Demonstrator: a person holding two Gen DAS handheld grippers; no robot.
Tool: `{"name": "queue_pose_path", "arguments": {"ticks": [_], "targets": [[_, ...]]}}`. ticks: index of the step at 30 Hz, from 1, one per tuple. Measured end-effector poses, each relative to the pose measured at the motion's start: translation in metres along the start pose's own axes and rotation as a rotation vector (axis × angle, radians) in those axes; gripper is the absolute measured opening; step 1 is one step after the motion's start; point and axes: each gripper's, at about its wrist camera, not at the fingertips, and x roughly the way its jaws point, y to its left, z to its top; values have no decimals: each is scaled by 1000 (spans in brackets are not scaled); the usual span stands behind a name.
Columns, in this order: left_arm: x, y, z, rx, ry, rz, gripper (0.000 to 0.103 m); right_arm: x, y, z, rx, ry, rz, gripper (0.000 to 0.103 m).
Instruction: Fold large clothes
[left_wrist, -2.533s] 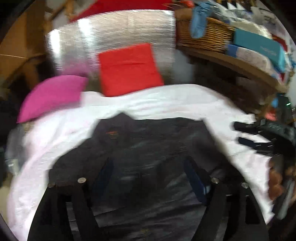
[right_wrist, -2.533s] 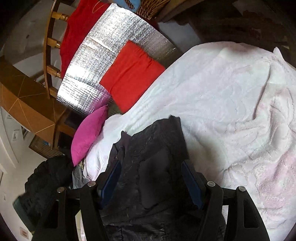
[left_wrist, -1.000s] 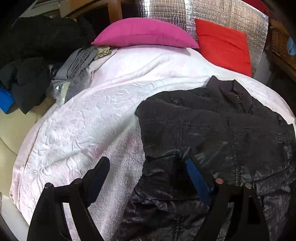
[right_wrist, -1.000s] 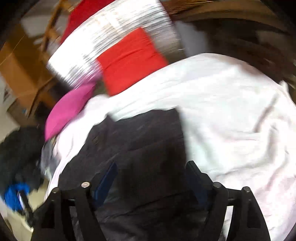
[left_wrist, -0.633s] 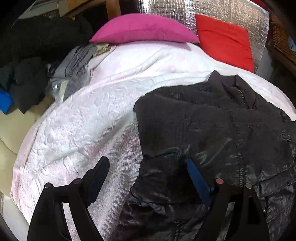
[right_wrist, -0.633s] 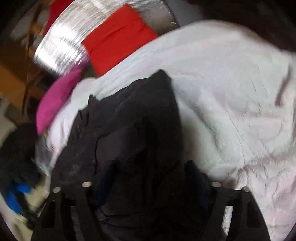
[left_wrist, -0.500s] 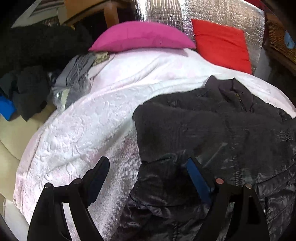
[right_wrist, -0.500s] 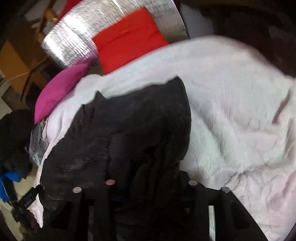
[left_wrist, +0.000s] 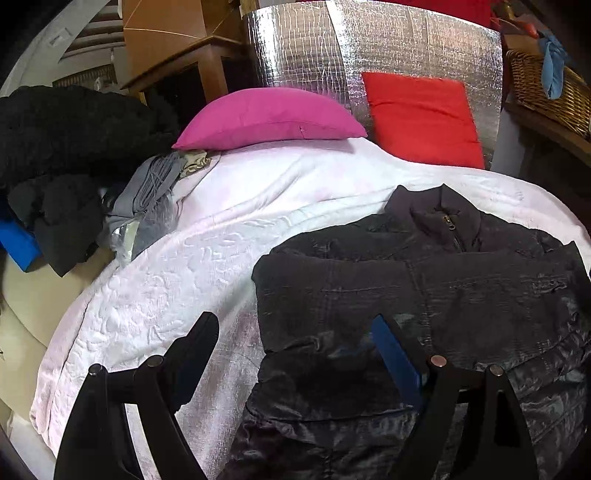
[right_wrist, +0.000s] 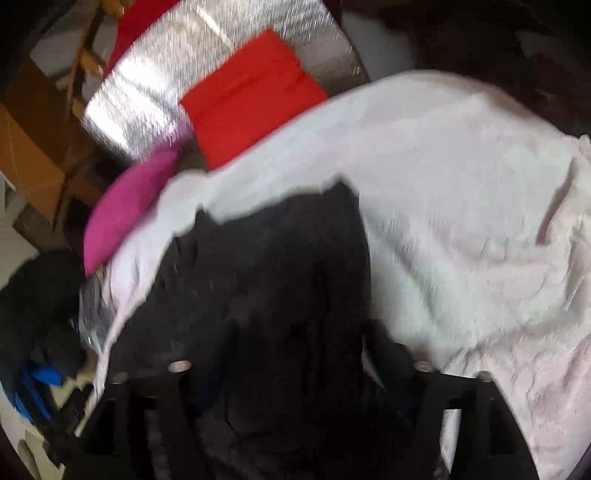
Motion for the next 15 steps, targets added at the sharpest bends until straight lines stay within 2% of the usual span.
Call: {"name": "queue_pose_path", "arguments": {"ticks": [2,6,8,9,10,12,15], "targets": [[1,-4,-1,4,3,7,86,6,-1,4,19,-15,-10,79],[6,-6,-1,4,17,12,86,39,-6,8,103,45,6,79],[12,-6,-1,6,37,19,86,57,0,3,78,67,-19,76],[15,-5,0,3,50,19,86,55,4,2,49,48,-22,52],[17,-3,0,-1,58,18,86,55,12,2,13,49,-11,41],[21,7,3,-34,77,7,86,42,24,4,-21,-5,-32,33],[22,42,11,-152,78,-1,86,21,26,8,-18,-78,0,32]]}}
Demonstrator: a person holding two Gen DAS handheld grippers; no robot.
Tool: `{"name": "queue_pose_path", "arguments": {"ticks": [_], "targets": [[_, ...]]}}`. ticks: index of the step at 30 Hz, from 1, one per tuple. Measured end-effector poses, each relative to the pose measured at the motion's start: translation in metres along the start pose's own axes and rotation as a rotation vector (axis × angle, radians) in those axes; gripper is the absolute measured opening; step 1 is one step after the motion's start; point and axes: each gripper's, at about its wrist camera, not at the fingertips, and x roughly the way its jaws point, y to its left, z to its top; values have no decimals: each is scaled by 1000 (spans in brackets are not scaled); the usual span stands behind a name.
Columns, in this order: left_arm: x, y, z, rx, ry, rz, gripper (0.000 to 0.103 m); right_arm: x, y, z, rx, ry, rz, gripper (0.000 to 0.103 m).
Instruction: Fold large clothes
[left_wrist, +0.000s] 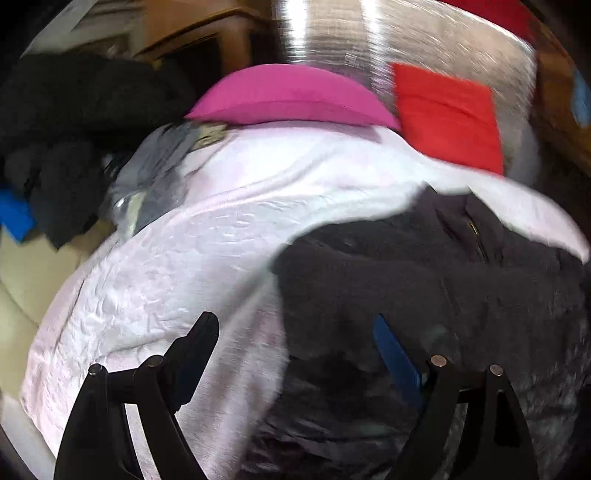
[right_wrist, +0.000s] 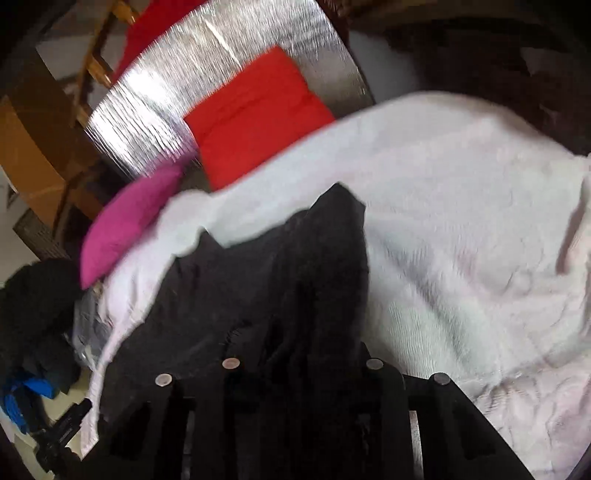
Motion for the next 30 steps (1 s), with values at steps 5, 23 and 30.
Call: {"name": "queue_pose_path", "arguments": {"ticks": [5,23,30], "targets": [[28,53,2,-193,135,-69,86,19,-25,-10,84,118,-26,39],[60,20,-26,-253,357,-400,55,3,-63,-20,184,257,172,76],[46,16,-17,-205,295,-407,44,-21,-21,-29,-36,204,78,40]]}}
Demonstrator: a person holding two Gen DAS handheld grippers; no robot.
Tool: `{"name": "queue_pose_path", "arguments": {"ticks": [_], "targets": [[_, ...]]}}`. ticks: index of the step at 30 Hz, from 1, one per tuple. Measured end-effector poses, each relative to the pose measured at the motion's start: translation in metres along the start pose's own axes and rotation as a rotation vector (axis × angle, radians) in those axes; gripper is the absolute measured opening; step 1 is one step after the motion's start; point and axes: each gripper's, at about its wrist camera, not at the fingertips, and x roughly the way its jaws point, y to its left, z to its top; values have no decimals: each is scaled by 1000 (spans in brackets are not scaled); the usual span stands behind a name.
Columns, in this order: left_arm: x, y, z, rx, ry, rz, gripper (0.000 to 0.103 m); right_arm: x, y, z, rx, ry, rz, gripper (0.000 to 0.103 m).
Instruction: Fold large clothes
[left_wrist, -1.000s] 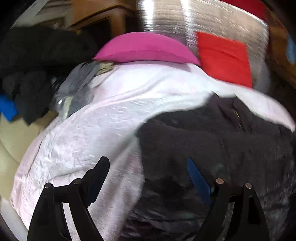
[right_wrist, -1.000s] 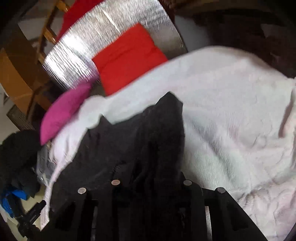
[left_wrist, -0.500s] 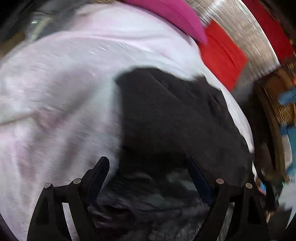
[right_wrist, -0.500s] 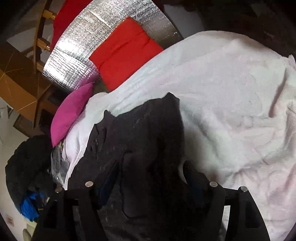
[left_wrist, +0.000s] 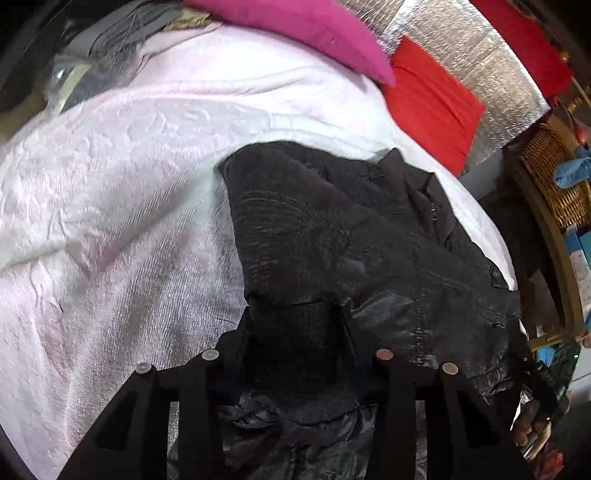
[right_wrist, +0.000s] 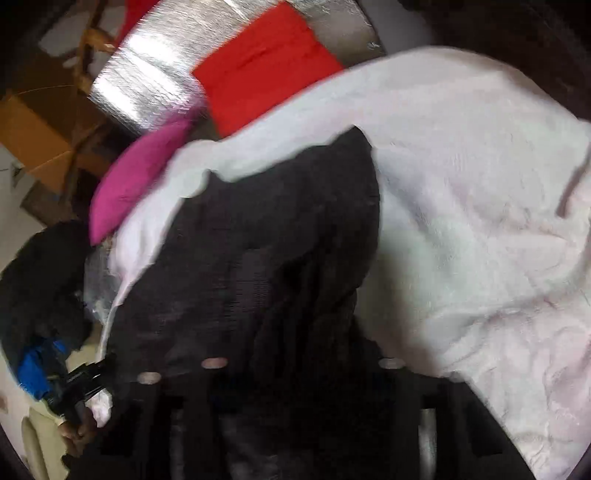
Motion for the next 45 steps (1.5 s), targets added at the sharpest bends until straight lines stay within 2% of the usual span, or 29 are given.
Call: {"name": "queue_pose_path", "arguments": {"ticks": [2,3,4,5,6,8,10,12,14,15,17,18,19,23,25,28,29,30,31,32,33,34,36,40,42,45], "targets": [[0,1,5,-18,-8,-20,45,-13,8,-1,-25,-53,6,40],[2,4,6,-43,0,-21,51,-15,8,-2,-29,-62,6,40],[5,7,6,-55,14,-18,56,-12,7,-2,-27,-53,-3,40],[12,10,5,-70,50,-7,67,-4,2,-3,-18,-23,-34,40],[19,12,4,-82,84,-7,68,4,-5,-5,2,18,-56,47],[20,13,3,-86,89,-6,68,10,-11,-4,44,57,-54,53],[15,8,3,-55,69,-3,62,4,-12,-1,59,69,-18,60],[10,6,1,-33,54,-4,47,-5,-11,-2,25,68,9,71],[9,4,0,-21,42,-3,42,-2,-12,-9,-6,94,-13,71],[10,6,-2,-14,36,2,39,5,-12,-12,-15,114,-28,69],[6,6,-5,-4,18,3,33,7,-9,-15,-30,104,-41,53],[1,5,-5,-1,-3,-3,30,1,-3,-16,-49,87,-42,42],[-6,2,-5,5,-23,-11,28,-6,4,-18,-71,65,-50,37],[-30,-2,-5,24,-91,-71,25,-41,28,-21,-147,-55,-56,32],[-30,-1,-6,38,-84,-59,26,-48,29,-22,-145,-76,-49,32],[-8,6,-8,37,2,8,38,-24,18,-22,-106,3,-93,34],[-3,8,-8,34,24,32,47,-12,11,-23,-82,57,-117,39],[-1,11,-7,22,34,50,55,-8,6,-22,-61,78,-121,49],[0,12,-7,9,40,60,60,-9,0,-20,-22,86,-118,57],[-2,14,-5,-3,43,61,63,-12,-2,-17,3,88,-109,58],[-5,17,-5,-15,43,53,63,-19,-3,-13,23,79,-81,60],[-9,20,-3,-36,31,36,63,-25,-5,-10,37,60,-57,67],[-18,28,3,-79,-6,12,64,-35,-9,-3,68,-6,-23,72],[-25,47,16,-175,-52,-47,73,-29,-20,15,132,-64,14,72],[-18,53,22,-214,-33,-71,73,-14,-26,24,164,-55,6,72],[-10,51,25,-211,-28,-58,72,14,-31,33,180,-41,-12,72]]}}
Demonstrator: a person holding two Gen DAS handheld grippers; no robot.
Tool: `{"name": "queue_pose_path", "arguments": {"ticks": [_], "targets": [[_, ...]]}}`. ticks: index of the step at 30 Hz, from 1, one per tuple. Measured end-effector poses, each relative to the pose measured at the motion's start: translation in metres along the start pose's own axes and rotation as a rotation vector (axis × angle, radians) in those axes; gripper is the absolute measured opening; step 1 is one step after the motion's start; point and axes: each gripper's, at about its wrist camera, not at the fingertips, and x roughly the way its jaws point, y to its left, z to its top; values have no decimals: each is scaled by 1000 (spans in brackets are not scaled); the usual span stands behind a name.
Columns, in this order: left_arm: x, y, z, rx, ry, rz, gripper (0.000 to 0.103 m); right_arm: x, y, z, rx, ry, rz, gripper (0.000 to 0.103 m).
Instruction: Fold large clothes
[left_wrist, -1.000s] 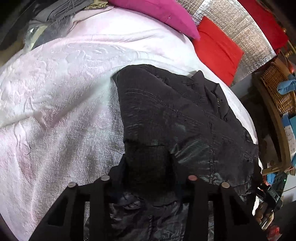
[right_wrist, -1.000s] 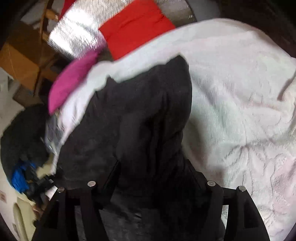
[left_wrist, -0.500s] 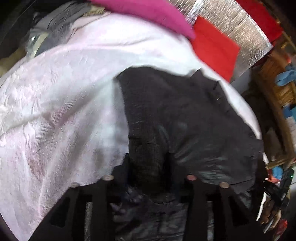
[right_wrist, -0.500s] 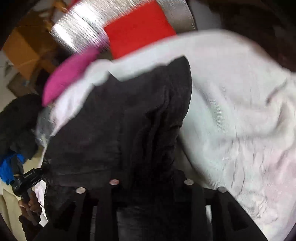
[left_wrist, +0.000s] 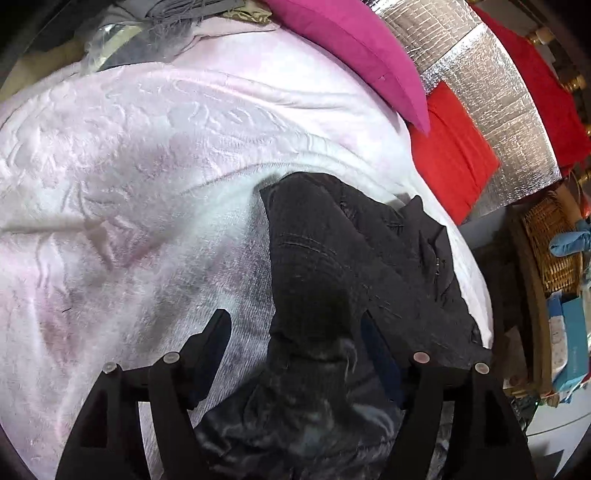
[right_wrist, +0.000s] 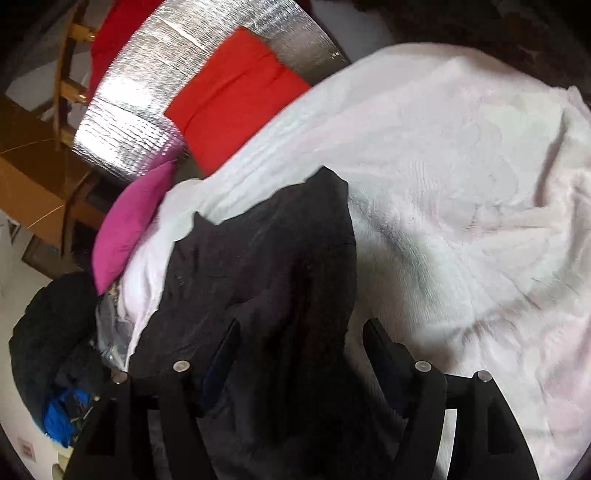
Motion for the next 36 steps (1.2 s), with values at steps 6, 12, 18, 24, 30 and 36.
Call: {"name": "queue_pose_path", "arguments": {"ticks": [6,12,18,24,30,36], "targets": [[16,-49,-9,150,-56,65,23,25,30,-7,-138,-39,-77,32],[12,-50,-10,182,-72,106,28,3,43,-8,-186,-139,-100,30],[19,-50,-19,203,-17,219,57,15,12,-7,-48,-6,-109,69],[-6,-71,-57,383,-100,337,71,-14,12,-23,-64,8,-57,72],[-16,-86,-88,546,-166,384,54,-12,19,-49,-169,42,-130,47],[-14,-89,-87,568,-174,409,44,-25,37,-57,-225,-10,-164,42]]}}
